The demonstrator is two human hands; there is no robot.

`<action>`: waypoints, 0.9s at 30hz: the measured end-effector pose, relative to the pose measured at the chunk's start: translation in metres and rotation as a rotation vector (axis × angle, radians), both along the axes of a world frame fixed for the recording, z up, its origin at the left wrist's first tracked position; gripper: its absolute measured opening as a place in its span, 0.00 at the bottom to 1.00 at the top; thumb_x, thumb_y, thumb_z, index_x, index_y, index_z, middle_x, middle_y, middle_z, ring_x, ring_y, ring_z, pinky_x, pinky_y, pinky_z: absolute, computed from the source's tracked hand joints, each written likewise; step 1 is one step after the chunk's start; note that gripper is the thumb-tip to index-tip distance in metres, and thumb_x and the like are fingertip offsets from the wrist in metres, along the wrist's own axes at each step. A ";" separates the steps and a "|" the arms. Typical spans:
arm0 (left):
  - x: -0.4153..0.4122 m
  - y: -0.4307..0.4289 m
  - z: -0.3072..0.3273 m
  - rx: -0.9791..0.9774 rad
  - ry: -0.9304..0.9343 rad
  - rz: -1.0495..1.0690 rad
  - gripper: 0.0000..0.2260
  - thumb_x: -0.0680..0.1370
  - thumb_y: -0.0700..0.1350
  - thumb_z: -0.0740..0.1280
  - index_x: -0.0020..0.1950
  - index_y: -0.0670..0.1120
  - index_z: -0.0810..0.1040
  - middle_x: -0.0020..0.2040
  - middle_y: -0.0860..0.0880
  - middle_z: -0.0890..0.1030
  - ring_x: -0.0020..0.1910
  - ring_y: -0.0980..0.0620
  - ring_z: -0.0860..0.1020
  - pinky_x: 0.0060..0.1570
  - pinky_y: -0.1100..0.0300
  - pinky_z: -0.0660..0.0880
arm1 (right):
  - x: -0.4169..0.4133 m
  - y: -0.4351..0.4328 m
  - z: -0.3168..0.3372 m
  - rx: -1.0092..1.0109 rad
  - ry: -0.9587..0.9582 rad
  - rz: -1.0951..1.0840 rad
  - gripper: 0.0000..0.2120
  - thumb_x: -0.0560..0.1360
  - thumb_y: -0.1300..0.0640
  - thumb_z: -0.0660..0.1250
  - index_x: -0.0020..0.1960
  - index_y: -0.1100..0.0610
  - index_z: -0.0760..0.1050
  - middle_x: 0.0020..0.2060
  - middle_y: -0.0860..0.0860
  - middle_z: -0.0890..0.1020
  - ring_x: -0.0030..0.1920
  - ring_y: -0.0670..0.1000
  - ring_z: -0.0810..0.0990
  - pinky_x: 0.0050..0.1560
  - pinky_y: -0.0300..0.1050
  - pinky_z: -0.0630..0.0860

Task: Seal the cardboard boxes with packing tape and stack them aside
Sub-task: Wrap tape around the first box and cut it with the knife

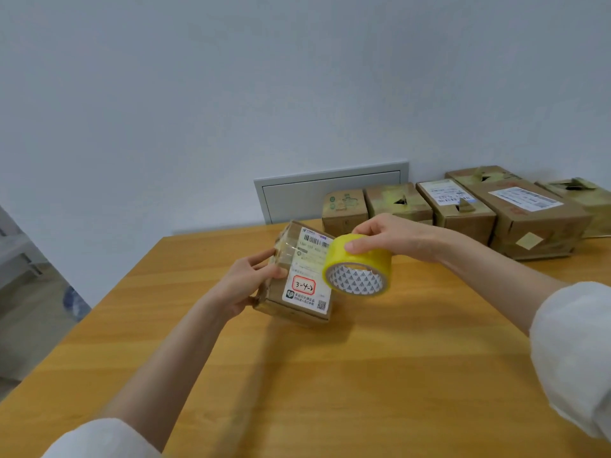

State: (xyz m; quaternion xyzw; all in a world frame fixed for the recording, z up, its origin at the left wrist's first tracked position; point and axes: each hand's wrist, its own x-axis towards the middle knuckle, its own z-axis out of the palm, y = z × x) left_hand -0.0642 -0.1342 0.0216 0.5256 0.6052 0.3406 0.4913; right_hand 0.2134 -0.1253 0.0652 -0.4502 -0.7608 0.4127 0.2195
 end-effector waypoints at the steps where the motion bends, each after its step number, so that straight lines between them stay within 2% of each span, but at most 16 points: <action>1: 0.001 0.000 0.000 -0.003 -0.007 -0.006 0.29 0.73 0.41 0.71 0.72 0.54 0.68 0.49 0.49 0.85 0.49 0.47 0.83 0.47 0.46 0.79 | 0.001 0.000 -0.001 -0.014 0.018 0.007 0.16 0.71 0.41 0.68 0.48 0.53 0.81 0.44 0.50 0.84 0.45 0.49 0.82 0.52 0.47 0.76; 4: 0.004 0.002 -0.001 -0.007 -0.030 -0.025 0.27 0.74 0.41 0.71 0.71 0.55 0.69 0.49 0.48 0.85 0.50 0.46 0.83 0.47 0.46 0.79 | 0.007 0.003 0.000 -0.005 0.009 -0.005 0.16 0.71 0.40 0.68 0.44 0.53 0.80 0.38 0.47 0.83 0.40 0.47 0.81 0.48 0.45 0.75; 6: 0.002 0.004 -0.004 -0.018 -0.063 0.000 0.26 0.74 0.42 0.71 0.70 0.55 0.70 0.49 0.47 0.85 0.49 0.46 0.82 0.42 0.48 0.78 | 0.013 0.006 -0.004 0.086 -0.138 -0.042 0.18 0.72 0.39 0.68 0.41 0.55 0.80 0.35 0.47 0.82 0.34 0.46 0.80 0.40 0.45 0.77; 9: -0.003 0.006 -0.007 -0.029 -0.108 -0.022 0.23 0.75 0.41 0.70 0.68 0.55 0.72 0.49 0.46 0.85 0.49 0.45 0.82 0.42 0.47 0.78 | 0.019 0.007 -0.019 0.111 -0.274 -0.072 0.20 0.72 0.36 0.66 0.46 0.53 0.82 0.40 0.50 0.84 0.37 0.47 0.84 0.42 0.47 0.82; 14: -0.002 0.007 -0.024 -0.145 -0.265 -0.062 0.23 0.75 0.43 0.68 0.69 0.49 0.72 0.60 0.37 0.79 0.52 0.40 0.77 0.50 0.42 0.74 | 0.014 0.012 -0.041 0.119 -0.365 -0.082 0.27 0.68 0.32 0.65 0.46 0.55 0.81 0.40 0.48 0.82 0.38 0.47 0.82 0.37 0.45 0.80; 16: -0.001 0.007 -0.031 -0.162 -0.277 -0.039 0.19 0.78 0.43 0.64 0.69 0.49 0.72 0.60 0.37 0.79 0.52 0.41 0.76 0.55 0.41 0.73 | 0.008 0.014 -0.048 0.125 -0.382 -0.115 0.30 0.68 0.31 0.65 0.52 0.56 0.79 0.42 0.44 0.79 0.38 0.43 0.78 0.34 0.40 0.75; 17: -0.001 0.007 -0.032 -0.146 -0.258 -0.022 0.17 0.79 0.43 0.63 0.69 0.49 0.72 0.59 0.39 0.80 0.52 0.42 0.77 0.55 0.43 0.74 | 0.004 0.015 -0.051 0.132 -0.391 -0.133 0.32 0.68 0.31 0.65 0.56 0.58 0.78 0.44 0.45 0.78 0.40 0.42 0.77 0.37 0.39 0.74; 19: 0.000 0.009 -0.030 -0.046 -0.108 -0.033 0.18 0.80 0.42 0.62 0.71 0.50 0.71 0.62 0.45 0.79 0.55 0.47 0.78 0.56 0.49 0.74 | -0.005 0.018 -0.059 0.146 -0.426 -0.160 0.32 0.68 0.30 0.65 0.56 0.57 0.79 0.47 0.48 0.81 0.44 0.45 0.79 0.43 0.44 0.78; 20: 0.001 0.009 -0.027 0.029 0.037 -0.066 0.20 0.81 0.42 0.61 0.73 0.50 0.68 0.68 0.48 0.75 0.61 0.50 0.76 0.62 0.52 0.72 | -0.011 0.019 -0.062 0.155 -0.444 -0.169 0.29 0.68 0.30 0.64 0.51 0.54 0.80 0.46 0.49 0.83 0.44 0.47 0.80 0.42 0.45 0.78; 22: 0.010 0.010 -0.025 0.210 0.435 -0.189 0.24 0.82 0.45 0.60 0.77 0.48 0.59 0.76 0.50 0.62 0.73 0.52 0.63 0.72 0.57 0.58 | -0.020 0.021 -0.067 0.183 -0.476 -0.186 0.22 0.68 0.31 0.65 0.43 0.50 0.78 0.39 0.46 0.82 0.38 0.46 0.80 0.32 0.41 0.72; 23: 0.018 0.009 -0.025 0.293 0.653 -0.268 0.26 0.82 0.50 0.59 0.78 0.46 0.55 0.78 0.49 0.55 0.76 0.52 0.55 0.73 0.58 0.51 | -0.023 0.021 -0.067 0.196 -0.491 -0.188 0.20 0.68 0.31 0.65 0.41 0.48 0.77 0.37 0.44 0.81 0.36 0.45 0.79 0.30 0.40 0.69; 25: 0.038 0.006 -0.027 0.380 0.991 -0.396 0.34 0.80 0.61 0.54 0.79 0.44 0.47 0.79 0.47 0.45 0.78 0.51 0.45 0.74 0.54 0.45 | -0.027 0.022 -0.065 0.201 -0.509 -0.178 0.17 0.69 0.32 0.65 0.40 0.46 0.75 0.35 0.43 0.80 0.36 0.43 0.78 0.29 0.39 0.68; 27: 0.055 0.004 -0.030 0.405 1.154 -0.473 0.39 0.77 0.67 0.50 0.79 0.46 0.42 0.79 0.46 0.41 0.77 0.50 0.41 0.74 0.48 0.42 | -0.028 0.023 -0.064 0.190 -0.509 -0.171 0.16 0.69 0.33 0.66 0.41 0.46 0.76 0.35 0.44 0.80 0.35 0.44 0.78 0.30 0.39 0.70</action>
